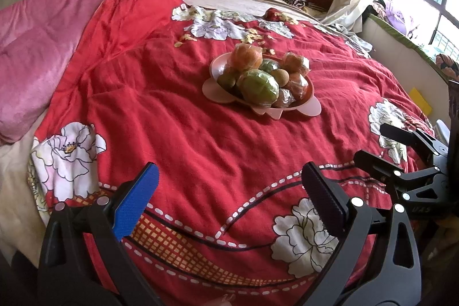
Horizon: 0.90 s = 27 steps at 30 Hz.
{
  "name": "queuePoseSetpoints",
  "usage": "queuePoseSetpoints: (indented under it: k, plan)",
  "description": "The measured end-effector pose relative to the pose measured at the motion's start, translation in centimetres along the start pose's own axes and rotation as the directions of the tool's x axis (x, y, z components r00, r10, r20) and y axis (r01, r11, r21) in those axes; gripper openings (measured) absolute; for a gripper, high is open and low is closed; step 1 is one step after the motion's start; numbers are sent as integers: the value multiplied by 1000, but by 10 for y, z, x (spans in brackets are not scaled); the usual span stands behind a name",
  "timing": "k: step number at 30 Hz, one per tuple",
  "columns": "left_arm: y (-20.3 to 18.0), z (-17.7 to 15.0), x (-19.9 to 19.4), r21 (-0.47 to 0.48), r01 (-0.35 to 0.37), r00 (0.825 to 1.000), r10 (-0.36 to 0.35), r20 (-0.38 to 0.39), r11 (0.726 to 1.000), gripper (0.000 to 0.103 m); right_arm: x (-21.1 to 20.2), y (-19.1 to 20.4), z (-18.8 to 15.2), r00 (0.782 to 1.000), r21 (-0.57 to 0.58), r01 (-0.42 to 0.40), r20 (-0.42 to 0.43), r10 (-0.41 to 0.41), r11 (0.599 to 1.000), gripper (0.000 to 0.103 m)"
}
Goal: Organize fruits
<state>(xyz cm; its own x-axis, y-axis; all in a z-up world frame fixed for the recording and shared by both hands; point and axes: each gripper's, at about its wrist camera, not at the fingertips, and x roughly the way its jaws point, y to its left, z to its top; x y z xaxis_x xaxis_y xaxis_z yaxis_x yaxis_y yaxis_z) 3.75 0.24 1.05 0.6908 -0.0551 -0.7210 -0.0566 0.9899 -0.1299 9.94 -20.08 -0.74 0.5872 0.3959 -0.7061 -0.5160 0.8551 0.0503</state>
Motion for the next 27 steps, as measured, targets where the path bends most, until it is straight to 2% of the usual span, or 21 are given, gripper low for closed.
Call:
queuePoseSetpoints:
  k: [17,27]
  plan:
    - [-2,4,-6,1,13,1000,-13,16,1000,93,-1,-2,-1,1000,2,3,3,-3,1000,98]
    - [-7,3,-6,8,48,999,-48,9,999,93,-1,-2,-1,1000,5,1,3,-1,1000,98]
